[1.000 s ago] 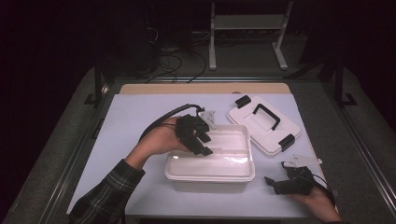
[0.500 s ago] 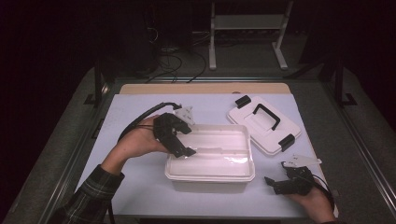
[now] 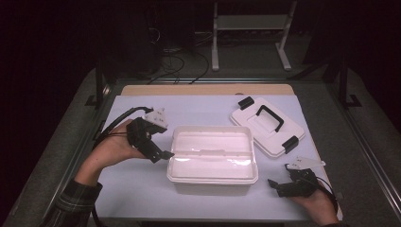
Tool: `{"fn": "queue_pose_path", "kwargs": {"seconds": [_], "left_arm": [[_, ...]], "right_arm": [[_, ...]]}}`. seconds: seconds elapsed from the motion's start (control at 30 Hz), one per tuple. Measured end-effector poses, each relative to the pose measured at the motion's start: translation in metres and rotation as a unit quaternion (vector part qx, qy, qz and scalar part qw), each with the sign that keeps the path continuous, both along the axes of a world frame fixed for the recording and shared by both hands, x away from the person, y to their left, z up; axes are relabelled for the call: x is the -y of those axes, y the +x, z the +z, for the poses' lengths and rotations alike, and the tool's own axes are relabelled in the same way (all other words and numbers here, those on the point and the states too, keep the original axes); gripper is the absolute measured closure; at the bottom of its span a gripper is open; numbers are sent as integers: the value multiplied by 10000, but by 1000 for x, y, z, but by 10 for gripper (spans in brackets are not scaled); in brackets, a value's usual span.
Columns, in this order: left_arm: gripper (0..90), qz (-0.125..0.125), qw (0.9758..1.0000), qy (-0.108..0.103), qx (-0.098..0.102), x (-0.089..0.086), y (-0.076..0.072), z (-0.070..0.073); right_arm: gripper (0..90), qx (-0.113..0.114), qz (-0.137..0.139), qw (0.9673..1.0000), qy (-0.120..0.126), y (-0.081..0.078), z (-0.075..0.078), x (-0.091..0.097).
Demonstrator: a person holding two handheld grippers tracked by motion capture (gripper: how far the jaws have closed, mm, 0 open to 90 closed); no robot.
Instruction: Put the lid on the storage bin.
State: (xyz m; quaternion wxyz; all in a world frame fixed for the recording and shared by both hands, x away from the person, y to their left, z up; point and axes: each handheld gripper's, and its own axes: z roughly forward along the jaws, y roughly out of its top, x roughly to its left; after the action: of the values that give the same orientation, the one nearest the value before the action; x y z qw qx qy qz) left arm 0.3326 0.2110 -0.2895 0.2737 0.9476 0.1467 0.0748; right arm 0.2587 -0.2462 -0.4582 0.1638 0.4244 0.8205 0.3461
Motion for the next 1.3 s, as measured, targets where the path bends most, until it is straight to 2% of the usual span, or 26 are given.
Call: {"fn": "queue_pose_path", "kwargs": {"seconds": [0.2,0.37,0.5,0.63,0.7,0.83,0.87,0.97,1.07,1.13,1.3], "left_arm": [[40,277,9996,97,10,-23,-4,-17],[25,502,9987,27,-13,-40,-7,-33],[23,716,9974,43,39,-53,-9,-51],[23,845,9964,27,-6,-63,-12,-68],[23,913,9958,28,29,-67,-14,-76],[23,1031,9946,-4,145,-75,-19,-92],[23,1080,9940,-16,191,-77,-21,-97],[23,1166,9930,-23,162,-82,-24,-108],[23,1221,9924,-29,149,-85,-26,-115],[23,1282,9916,-117,154,-87,-29,-121],[23,1300,9914,-111,95,-88,-33,-135]], "right_arm": [[108,-1,0,10000,0,0,0,0],[107,-1,2,10000,4,0,0,0],[107,2,1,10000,2,0,0,0],[108,-3,1,10000,1,0,0,0],[105,-8,-10,10000,7,0,0,0],[11,-186,45,9996,196,3,0,-1],[11,-184,51,9997,168,3,0,-2],[11,-101,57,9999,-58,2,-1,-6],[10,-102,44,9999,-51,2,-1,-6],[10,-100,46,9999,-56,2,-1,-6],[11,-107,44,9999,-79,2,0,-7]]}}
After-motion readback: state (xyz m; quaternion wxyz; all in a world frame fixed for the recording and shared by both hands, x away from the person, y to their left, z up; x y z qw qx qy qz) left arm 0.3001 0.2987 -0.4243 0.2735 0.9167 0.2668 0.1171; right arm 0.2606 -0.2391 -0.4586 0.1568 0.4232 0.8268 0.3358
